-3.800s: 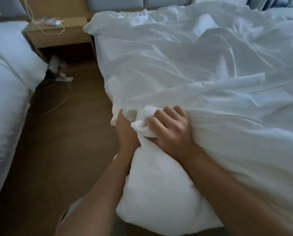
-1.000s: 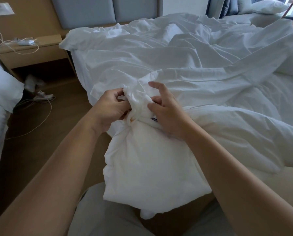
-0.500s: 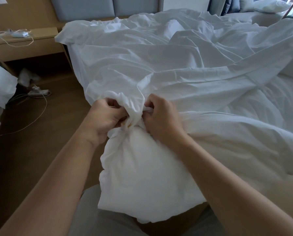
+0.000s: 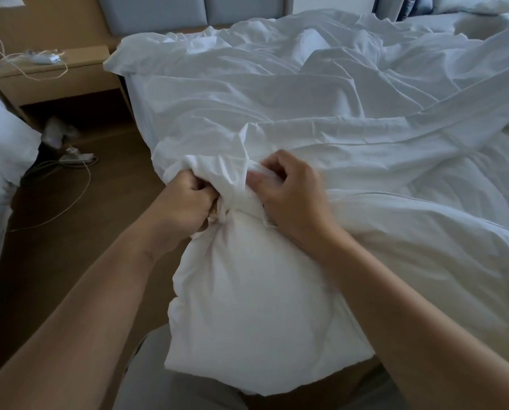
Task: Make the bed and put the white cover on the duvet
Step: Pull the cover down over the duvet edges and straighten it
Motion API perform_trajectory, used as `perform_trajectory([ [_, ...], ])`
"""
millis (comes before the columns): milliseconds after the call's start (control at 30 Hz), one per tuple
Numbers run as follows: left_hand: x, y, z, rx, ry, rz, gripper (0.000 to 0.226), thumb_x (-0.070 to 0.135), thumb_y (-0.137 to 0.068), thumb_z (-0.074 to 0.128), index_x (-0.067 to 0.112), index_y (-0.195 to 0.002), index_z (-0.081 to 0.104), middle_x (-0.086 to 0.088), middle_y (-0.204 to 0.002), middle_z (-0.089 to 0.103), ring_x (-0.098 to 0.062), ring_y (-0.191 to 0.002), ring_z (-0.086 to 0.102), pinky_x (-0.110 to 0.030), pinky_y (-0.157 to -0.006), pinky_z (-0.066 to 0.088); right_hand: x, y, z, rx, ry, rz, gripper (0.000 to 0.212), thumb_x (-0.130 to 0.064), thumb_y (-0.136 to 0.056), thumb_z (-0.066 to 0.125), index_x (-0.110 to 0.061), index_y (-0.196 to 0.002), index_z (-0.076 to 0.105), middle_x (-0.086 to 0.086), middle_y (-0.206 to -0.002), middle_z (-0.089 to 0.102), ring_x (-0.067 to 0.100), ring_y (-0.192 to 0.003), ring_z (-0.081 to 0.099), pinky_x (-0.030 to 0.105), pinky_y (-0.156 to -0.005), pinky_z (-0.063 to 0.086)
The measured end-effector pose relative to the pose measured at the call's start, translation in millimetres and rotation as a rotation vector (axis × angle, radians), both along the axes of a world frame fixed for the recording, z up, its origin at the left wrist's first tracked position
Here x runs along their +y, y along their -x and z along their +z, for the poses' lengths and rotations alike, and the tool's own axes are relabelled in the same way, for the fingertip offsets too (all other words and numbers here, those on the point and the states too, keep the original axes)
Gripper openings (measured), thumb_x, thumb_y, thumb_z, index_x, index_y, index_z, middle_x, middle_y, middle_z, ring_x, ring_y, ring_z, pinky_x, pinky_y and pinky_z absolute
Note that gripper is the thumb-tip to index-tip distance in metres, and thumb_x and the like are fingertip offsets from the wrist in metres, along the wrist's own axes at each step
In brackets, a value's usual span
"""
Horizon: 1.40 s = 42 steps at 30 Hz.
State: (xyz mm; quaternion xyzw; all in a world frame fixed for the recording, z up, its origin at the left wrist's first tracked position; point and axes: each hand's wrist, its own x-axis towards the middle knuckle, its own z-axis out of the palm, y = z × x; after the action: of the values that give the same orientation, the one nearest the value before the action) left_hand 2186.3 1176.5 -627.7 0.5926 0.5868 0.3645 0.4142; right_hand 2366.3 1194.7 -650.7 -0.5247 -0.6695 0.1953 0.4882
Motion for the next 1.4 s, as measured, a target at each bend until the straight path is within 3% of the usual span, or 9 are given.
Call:
perform_trajectory([
  [133,8,3,11,-0.068,-0.001,-0.027,0.017,0.002,-0.101,0.046,-0.008,-0.105,0.059,-0.011,-0.077,0.051,-0.026,-0.066,0.038,-0.041,-0.062,0.033,41,-19,51,-0.482,0.118,0.03,0.091,-0.074,-0.071,0.069,-0.036,-0.148,0.038,0.001,-0.151,0.037,0.027,-0.14,0.035,0.049,-0.115,0.026],
  [300,15,-5,28,-0.025,0.226,-0.046,0.028,0.002,-0.1,0.045,0.014,-0.08,0.059,0.005,-0.055,0.045,-0.014,-0.053,0.034,-0.028,-0.048,0.029,61,-16,75,-0.704,0.272,0.015,0.047,-0.061,-0.087,0.06,-0.018,-0.073,0.05,0.0,-0.068,0.055,0.03,-0.076,0.056,0.044,-0.09,0.032],
  [467,-7,3,62,0.039,0.375,-0.08,0.032,-0.007,-0.095,0.041,0.014,-0.075,0.055,0.016,-0.047,0.045,-0.004,-0.043,0.036,-0.025,-0.046,0.031,-19,-55,94,-0.707,0.235,-0.049,0.055,-0.056,-0.097,0.05,-0.016,-0.061,0.038,0.001,-0.048,0.04,0.031,-0.048,0.042,0.03,-0.048,0.025],
  [633,-25,23,82,0.156,0.507,0.006,0.018,0.001,-0.095,0.048,0.003,-0.081,0.058,-0.006,-0.06,0.056,-0.025,-0.052,0.051,-0.033,-0.046,0.041,-132,-110,103,-0.852,0.232,0.145,0.056,-0.056,-0.097,0.04,-0.025,-0.053,0.028,-0.01,-0.043,0.023,0.021,-0.033,0.03,0.026,-0.055,0.029],
  [767,-30,4,102,0.174,0.577,-0.011,0.02,-0.003,-0.095,0.042,0.006,-0.088,0.059,-0.011,-0.082,0.057,-0.024,-0.062,0.051,-0.031,-0.046,0.045,-186,-114,96,-1.168,0.698,0.304,0.061,-0.063,-0.1,0.019,-0.025,-0.067,0.053,-0.004,-0.062,0.06,0.021,-0.06,0.059,0.037,-0.081,0.041],
  [900,-53,-17,107,0.225,0.644,-0.031,0.021,0.001,-0.096,0.042,0.01,-0.087,0.059,-0.009,-0.082,0.057,-0.024,-0.063,0.052,-0.033,-0.051,0.048,-179,-81,106,-1.298,1.094,0.427,0.044,-0.044,-0.1,0.038,-0.016,-0.128,0.059,0.005,-0.121,0.063,0.028,-0.116,0.056,0.051,-0.109,0.025],
  [1000,-63,-14,106,0.247,0.617,0.004,0.021,0.004,-0.096,0.045,0.015,-0.084,0.058,-0.006,-0.076,0.058,-0.024,-0.06,0.055,-0.031,-0.048,0.047,-155,-51,114,-1.164,1.144,0.377,0.052,-0.061,-0.093,0.047,-0.021,-0.122,0.059,0.003,-0.124,0.059,0.03,-0.12,0.052,0.058,-0.107,0.023],
  [1267,-95,5,110,0.264,0.388,0.03,0.013,0.012,-0.097,0.057,0.013,-0.086,0.062,-0.007,-0.076,0.066,-0.025,-0.063,0.061,-0.043,-0.056,0.049,-118,4,146,-0.3,0.258,-0.135,0.024,-0.026,-0.098,0.058,-0.011,-0.08,0.063,0.0,-0.075,0.059,0.017,-0.064,0.052,0.028,-0.059,0.041],
  [1400,-118,7,107,0.203,0.333,0.015,0.014,0.015,-0.098,0.06,0.013,-0.085,0.063,-0.006,-0.077,0.067,-0.023,-0.063,0.065,-0.048,-0.056,0.054,-47,-7,152,-0.339,0.659,-0.129,0.031,-0.042,-0.095,0.062,-0.012,-0.099,0.07,0.004,-0.099,0.067,0.026,-0.092,0.06,0.035,-0.078,0.045],
])
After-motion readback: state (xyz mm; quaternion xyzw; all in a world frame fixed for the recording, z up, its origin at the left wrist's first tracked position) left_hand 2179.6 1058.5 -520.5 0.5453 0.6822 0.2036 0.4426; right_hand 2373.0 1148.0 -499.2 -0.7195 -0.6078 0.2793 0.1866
